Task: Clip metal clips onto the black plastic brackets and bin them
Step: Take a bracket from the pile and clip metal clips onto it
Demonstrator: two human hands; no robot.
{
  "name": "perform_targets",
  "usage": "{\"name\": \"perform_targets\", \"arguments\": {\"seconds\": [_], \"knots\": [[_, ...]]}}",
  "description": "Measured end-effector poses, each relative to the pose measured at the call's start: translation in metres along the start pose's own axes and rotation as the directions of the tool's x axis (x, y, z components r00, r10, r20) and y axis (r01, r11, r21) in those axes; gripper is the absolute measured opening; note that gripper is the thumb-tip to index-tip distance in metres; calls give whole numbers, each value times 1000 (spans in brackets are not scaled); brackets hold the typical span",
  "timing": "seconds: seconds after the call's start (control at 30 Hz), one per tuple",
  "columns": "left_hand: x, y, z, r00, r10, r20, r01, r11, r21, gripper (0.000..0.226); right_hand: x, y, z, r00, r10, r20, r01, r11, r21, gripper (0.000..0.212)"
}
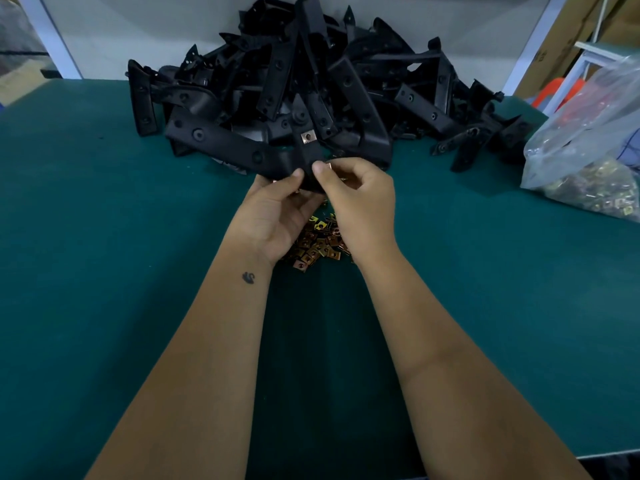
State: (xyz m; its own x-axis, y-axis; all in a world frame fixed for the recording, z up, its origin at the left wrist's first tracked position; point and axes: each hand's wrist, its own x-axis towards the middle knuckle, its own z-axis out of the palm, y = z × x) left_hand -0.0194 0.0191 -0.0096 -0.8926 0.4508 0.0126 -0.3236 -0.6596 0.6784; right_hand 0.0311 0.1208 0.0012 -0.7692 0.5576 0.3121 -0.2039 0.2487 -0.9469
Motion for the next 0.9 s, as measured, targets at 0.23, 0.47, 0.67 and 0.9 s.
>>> {"name": "perform_targets", "arguments": {"seconds": [0.23,0.47,0.67,0.9], "knots": [[1,0,-1,999,-14,-51,13,1000,-4,19,-6,0,2,983,-179,48,184,914,-361,31],[-2,1,0,999,-36,-18,37,998,41,19,-6,-3,-2,967,-241,78,250,859,-447,33],[-3,1,4,999,-49,22,47,996,77,22,-6,-4,-2,971,-218,93,236,861,-451,41],[-4,0,5,997,-70,17,67,990,125,21,-6,-3,-1,963,-236,132,270,820,-504,40]]}}
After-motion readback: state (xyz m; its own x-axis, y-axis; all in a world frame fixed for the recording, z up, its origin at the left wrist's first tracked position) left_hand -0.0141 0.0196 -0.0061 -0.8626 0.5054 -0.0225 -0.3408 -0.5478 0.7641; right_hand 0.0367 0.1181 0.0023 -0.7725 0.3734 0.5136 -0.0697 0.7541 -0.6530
